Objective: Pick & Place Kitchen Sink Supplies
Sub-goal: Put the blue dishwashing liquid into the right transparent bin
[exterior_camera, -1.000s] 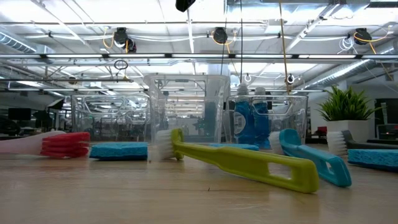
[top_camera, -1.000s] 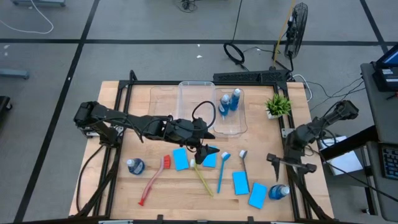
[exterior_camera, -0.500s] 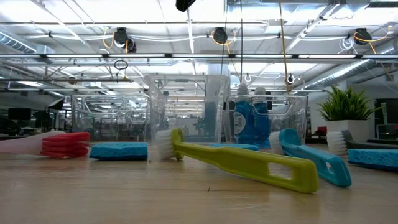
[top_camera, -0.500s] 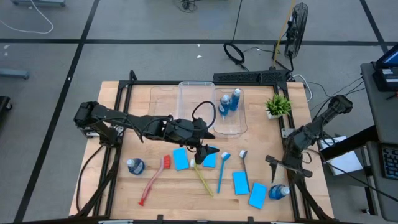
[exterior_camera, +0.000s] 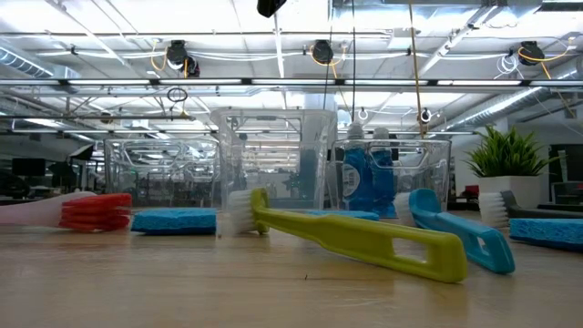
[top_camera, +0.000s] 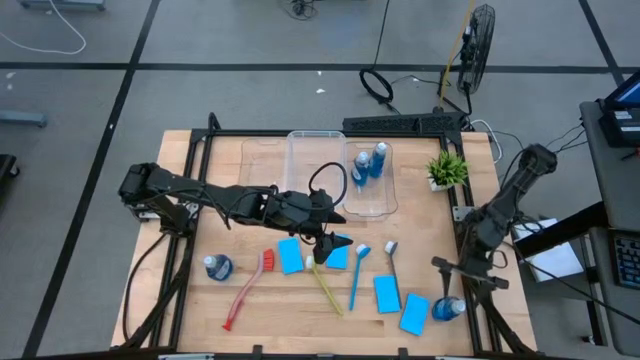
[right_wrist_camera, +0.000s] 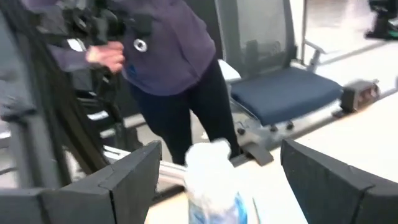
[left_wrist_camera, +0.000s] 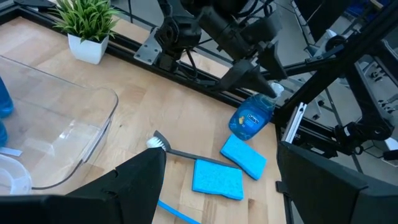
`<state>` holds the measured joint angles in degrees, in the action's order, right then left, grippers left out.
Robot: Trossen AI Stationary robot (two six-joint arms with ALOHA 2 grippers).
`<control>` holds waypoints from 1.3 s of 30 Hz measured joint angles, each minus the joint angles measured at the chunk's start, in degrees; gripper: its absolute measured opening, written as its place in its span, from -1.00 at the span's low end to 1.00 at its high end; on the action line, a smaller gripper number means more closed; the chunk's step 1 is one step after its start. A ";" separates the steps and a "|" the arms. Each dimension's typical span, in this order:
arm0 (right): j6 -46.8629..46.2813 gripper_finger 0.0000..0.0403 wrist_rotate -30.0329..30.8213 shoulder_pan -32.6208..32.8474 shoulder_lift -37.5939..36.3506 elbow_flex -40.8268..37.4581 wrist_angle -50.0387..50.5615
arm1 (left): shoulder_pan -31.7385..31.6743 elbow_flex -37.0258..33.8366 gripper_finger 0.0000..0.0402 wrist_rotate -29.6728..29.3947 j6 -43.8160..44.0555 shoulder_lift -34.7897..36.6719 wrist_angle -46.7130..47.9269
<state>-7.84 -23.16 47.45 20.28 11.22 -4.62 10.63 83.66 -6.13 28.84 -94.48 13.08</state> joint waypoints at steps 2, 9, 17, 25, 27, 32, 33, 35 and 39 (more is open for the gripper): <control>-0.02 0.56 2.29 1.08 0.75 -0.28 0.49 | 0.00 0.00 0.52 0.00 0.00 0.01 -0.02; -3.27 0.56 3.90 3.70 1.40 -8.21 -12.95 | -0.15 0.00 0.52 -0.38 0.22 0.01 -0.03; -8.55 0.57 3.99 3.66 1.28 -10.16 -17.83 | -0.33 0.01 0.52 -0.97 0.21 0.01 -0.10; -12.66 0.56 3.59 3.66 1.26 -10.27 -17.51 | -0.35 0.00 0.52 -1.99 0.38 0.01 -0.10; -12.71 0.57 3.62 3.66 1.26 -10.33 -17.54 | -0.35 0.02 0.52 -1.99 0.44 0.01 -0.11; -12.57 0.56 3.48 3.66 1.26 -10.36 -17.63 | -0.35 0.01 0.52 -1.99 0.17 0.01 -0.09; -12.57 0.56 3.45 3.66 1.26 -10.36 -17.61 | -0.34 0.02 0.52 -1.99 0.15 0.01 -0.09; -12.55 0.56 3.45 3.66 1.26 -10.36 -17.61 | -0.35 0.02 0.52 -1.99 0.11 0.01 -0.09; -12.55 0.56 3.43 3.66 1.26 -10.38 -17.42 | -0.33 0.01 0.52 -1.99 0.15 0.01 -0.07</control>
<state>-20.38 -19.73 51.11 21.54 0.84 -22.04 10.31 83.67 -8.12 28.99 -94.48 13.01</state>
